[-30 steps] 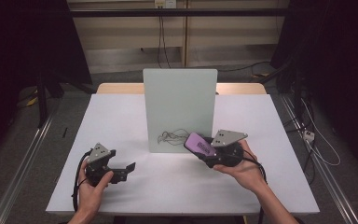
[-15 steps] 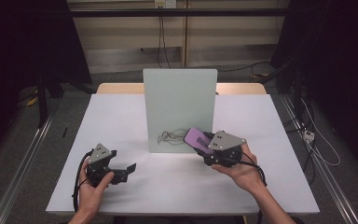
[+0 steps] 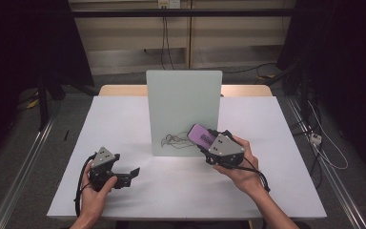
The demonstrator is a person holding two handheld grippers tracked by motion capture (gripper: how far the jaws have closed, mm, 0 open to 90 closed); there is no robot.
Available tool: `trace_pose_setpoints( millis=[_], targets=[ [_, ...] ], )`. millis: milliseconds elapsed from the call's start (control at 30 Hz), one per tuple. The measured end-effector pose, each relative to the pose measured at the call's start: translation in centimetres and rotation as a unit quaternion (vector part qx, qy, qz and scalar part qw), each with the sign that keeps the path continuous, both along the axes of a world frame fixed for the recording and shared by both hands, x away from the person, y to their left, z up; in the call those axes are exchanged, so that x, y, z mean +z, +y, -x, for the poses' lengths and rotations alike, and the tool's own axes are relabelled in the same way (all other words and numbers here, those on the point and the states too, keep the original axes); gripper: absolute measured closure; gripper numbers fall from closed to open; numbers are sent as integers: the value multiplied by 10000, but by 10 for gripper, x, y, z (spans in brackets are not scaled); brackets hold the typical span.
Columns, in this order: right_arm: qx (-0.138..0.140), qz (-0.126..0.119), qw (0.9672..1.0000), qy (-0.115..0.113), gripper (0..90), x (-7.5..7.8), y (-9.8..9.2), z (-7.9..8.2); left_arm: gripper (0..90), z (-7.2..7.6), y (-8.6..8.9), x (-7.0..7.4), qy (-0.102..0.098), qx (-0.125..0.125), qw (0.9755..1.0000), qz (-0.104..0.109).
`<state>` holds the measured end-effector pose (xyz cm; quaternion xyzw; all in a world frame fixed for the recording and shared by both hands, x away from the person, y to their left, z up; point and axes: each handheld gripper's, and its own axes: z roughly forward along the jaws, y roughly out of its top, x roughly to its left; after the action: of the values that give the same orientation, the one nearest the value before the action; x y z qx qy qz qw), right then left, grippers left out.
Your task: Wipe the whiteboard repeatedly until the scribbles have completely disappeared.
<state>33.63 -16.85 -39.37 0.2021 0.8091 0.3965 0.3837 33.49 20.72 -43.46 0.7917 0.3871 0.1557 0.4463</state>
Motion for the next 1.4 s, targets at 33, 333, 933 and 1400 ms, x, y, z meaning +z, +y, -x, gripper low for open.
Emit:
trace_pose_setpoints(
  millis=[33, 333, 933, 1400],
  targets=[
    [7, 45, 10000, -28, 423, -2, 2, -1, 62, 0, 0, 0, -2, 0, 10000, -7],
    [38, 332, 9989, -319, 423, -6, 11, -4, 62, -1, -2, -2, 46, -7, 10000, -3],
    [-73, 289, 9992, -278, 425, -12, 10, -14, 62, -2, -2, -3, 118, -67, 9999, -42],
    [-104, 230, 9994, -219, 425, -15, 11, -13, 63, -2, -1, -3, 133, -69, 9999, -48]
  ],
)
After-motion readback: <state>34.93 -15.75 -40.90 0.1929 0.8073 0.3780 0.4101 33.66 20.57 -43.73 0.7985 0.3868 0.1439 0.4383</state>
